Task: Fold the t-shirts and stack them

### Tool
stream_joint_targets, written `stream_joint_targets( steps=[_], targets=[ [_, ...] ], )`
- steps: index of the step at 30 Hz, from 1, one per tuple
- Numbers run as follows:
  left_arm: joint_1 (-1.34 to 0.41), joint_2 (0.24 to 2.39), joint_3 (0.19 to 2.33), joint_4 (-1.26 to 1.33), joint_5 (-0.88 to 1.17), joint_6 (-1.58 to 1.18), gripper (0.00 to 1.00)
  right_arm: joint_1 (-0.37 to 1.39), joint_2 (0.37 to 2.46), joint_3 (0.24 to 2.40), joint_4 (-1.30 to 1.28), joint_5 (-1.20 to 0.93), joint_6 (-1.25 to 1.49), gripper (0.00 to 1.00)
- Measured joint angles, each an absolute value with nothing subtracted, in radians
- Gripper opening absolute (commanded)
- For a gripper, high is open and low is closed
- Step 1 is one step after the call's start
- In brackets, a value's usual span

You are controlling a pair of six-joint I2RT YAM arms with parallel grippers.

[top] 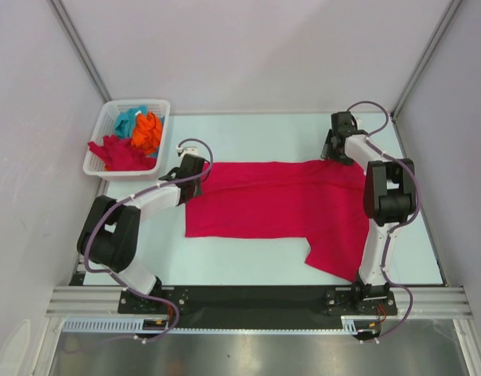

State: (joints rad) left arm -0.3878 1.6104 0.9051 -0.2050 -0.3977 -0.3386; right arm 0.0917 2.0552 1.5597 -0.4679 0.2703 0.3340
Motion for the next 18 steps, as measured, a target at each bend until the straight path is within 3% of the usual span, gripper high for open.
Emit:
stream_joint_targets(
  steps=[7,13,15,17,18],
  targets=[
    [-0.388,1.615,0.905,-0.205,-0.397,-0.338,0.01,0.091,2.099,1.584,-0.506,0.319,0.322,0.52],
    [-0.388,1.616,0.905,-0.206,-0.397,-0.338,0.0,0.092,2.113,1.596,-0.512,0.337,0.316,0.24],
    [-0.388,1.616,0.905,-0.206,-0.397,-0.338,0.0,0.095,2.116,1.596,-0.513,0.341,0.317,0.09],
    [-0.388,1.616,0.905,-0.206,-0.397,-0.338,0.0,0.097,2.119,1.596,-0.517,0.352,0.315,0.0],
    [-0.388,1.616,0.906,-0.206,-0.397,-0.338,0.0,0.098,2.119,1.596,-0.519,0.356,0.313,0.0]
  ],
)
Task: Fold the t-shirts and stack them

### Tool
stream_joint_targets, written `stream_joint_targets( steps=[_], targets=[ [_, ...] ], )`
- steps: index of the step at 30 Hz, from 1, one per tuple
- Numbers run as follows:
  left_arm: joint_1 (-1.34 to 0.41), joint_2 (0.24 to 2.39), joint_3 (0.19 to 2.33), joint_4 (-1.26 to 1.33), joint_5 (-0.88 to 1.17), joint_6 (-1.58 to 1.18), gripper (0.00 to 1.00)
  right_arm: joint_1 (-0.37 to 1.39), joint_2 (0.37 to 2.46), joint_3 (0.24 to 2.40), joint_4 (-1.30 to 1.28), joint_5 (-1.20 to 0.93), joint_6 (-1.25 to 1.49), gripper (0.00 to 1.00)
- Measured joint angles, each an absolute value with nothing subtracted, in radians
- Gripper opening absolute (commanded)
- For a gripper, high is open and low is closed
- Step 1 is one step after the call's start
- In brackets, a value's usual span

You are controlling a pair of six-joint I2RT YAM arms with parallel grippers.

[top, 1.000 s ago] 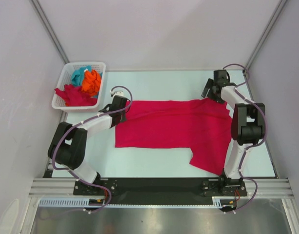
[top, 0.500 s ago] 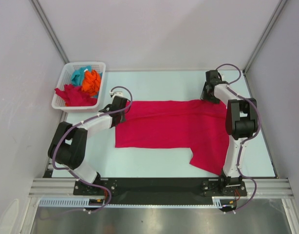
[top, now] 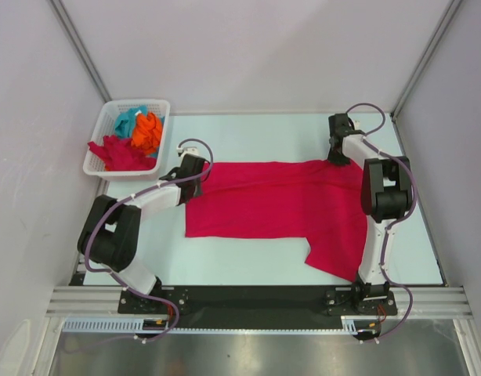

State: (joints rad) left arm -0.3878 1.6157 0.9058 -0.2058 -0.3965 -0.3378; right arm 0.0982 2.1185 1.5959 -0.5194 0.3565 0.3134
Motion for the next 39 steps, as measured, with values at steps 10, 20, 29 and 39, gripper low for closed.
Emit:
stream_joint_targets(
  steps=[10,20,29,39],
  targets=[
    [-0.388,1.616,0.923,-0.22,-0.389,-0.329,0.0,0.116,2.059,1.568,-0.579,0.434,0.311,0.0],
    [-0.386,1.616,0.924,-0.235,-0.389,-0.313,0.0,0.143,1.777,1.402,-0.647,0.472,0.323,0.0],
    [-0.386,1.604,0.924,-0.25,-0.39,-0.313,0.0,0.213,1.628,1.225,-0.742,0.477,0.392,0.13],
    [-0.389,1.604,0.924,-0.278,-0.419,-0.301,0.42,0.299,1.57,1.062,-0.805,0.406,0.503,0.54]
  ],
)
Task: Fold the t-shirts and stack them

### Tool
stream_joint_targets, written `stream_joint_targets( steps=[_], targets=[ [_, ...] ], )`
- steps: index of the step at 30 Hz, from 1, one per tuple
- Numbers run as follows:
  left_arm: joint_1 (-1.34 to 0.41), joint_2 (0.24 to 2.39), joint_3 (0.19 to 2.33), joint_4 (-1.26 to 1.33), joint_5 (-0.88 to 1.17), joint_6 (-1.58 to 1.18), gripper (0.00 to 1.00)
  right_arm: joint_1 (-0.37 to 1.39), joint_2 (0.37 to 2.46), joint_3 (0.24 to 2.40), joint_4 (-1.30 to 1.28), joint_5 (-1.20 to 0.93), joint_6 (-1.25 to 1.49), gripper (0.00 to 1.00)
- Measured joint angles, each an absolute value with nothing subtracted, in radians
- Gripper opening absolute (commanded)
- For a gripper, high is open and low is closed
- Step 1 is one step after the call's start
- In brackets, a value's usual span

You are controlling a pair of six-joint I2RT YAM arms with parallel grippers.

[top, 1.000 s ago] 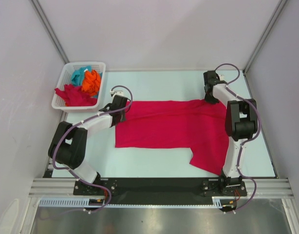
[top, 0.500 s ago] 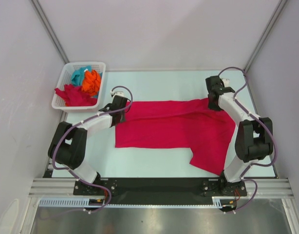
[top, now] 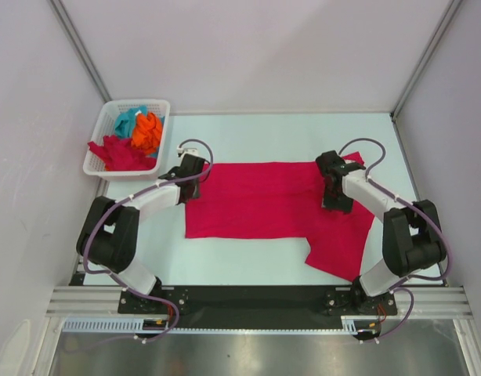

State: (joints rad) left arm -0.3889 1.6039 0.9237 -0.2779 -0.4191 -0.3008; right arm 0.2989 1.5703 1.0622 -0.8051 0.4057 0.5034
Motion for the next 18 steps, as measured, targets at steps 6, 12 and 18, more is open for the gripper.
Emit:
stream_joint_targets(
  steps=[6,12,18],
  targets=[
    [-0.393,1.586,0.928,-0.332,-0.405,-0.29,0.85,0.306,1.531,1.069,-0.84,0.34,0.521,0.76],
    [-0.393,1.467,1.051,-0.36,-0.309,-0.298,0.82,0.185,1.472,1.248,-0.757,0.213,0.486,0.75],
    [-0.39,1.559,1.264,-0.27,-0.205,-0.343,0.8,0.046,1.596,1.298,-0.476,0.112,0.482,0.75]
  ],
)
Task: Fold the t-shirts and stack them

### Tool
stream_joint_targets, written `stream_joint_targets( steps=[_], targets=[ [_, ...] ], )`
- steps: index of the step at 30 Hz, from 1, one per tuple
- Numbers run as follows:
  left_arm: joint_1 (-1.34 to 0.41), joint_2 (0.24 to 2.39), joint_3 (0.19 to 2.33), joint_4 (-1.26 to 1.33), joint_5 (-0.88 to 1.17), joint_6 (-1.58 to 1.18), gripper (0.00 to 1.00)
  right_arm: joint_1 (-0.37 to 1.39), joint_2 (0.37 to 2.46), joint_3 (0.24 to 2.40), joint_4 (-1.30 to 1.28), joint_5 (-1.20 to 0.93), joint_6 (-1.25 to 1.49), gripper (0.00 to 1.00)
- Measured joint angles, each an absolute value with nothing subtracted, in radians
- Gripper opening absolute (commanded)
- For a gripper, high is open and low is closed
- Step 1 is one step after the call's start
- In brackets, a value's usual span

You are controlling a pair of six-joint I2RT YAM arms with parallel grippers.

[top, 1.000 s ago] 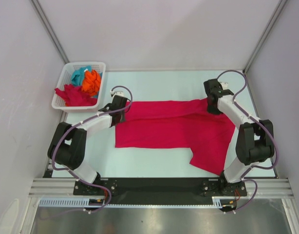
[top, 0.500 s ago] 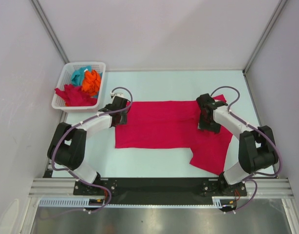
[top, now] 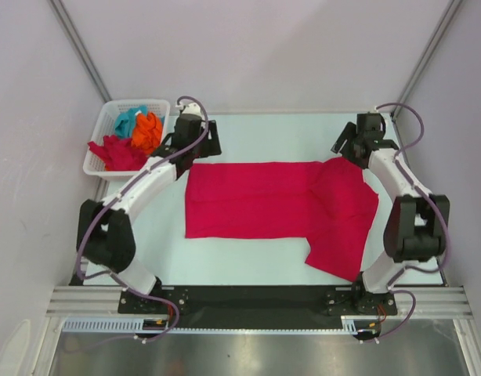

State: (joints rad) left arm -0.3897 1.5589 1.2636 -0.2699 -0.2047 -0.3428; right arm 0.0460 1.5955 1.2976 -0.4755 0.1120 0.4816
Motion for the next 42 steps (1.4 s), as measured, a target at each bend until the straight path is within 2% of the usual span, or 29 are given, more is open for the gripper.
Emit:
stream_joint_targets(
  steps=[7,11,29,42],
  targets=[
    [-0.339,1.776,1.313,-0.262,-0.148,-0.412,0.78,-0.022,1.905,1.38,-0.335,0.059,0.498,0.75],
    [-0.308,1.832,1.313,-0.275,-0.137,-0.439,0.77,-0.053,1.986,1.425,-0.313,0.058,0.509,0.76],
    [-0.253,2.009,1.359,-0.273,-0.091,-0.522,0.77,-0.113,2.069,1.439,-0.26,0.083,0.524,0.75],
    [-0.249,2.03,1.387,-0.291,-0.093,-0.506,0.77,-0.133,1.968,1.299,-0.24,0.123,0.514,0.77]
  ],
)
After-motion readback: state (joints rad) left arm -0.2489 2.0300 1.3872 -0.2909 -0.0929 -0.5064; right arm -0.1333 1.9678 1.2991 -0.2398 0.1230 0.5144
